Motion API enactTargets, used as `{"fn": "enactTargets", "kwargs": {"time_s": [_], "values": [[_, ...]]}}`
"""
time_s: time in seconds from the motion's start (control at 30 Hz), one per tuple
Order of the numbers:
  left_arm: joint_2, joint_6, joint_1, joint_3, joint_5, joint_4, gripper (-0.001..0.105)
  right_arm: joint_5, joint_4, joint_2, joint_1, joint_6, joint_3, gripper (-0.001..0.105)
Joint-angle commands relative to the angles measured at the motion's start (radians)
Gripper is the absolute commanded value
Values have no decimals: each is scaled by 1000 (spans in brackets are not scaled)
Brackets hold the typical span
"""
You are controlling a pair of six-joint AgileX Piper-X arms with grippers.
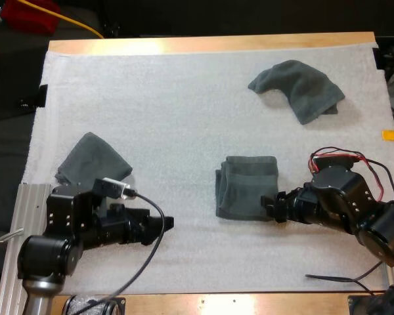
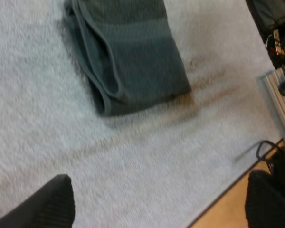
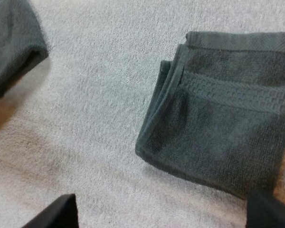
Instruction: Pick towel from pile, fold and stack
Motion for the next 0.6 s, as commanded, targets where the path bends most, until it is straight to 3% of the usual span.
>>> {"fn": "enactTargets", "kwargs": {"time_s": [0.0, 0.57], "values": [[9, -9, -3, -6, 12, -35, 72, 2, 5, -5, 2, -12, -6, 69], [301, -102, -3, -6, -3, -363, 72, 2, 5, -5, 2, -12, -6, 69]]}}
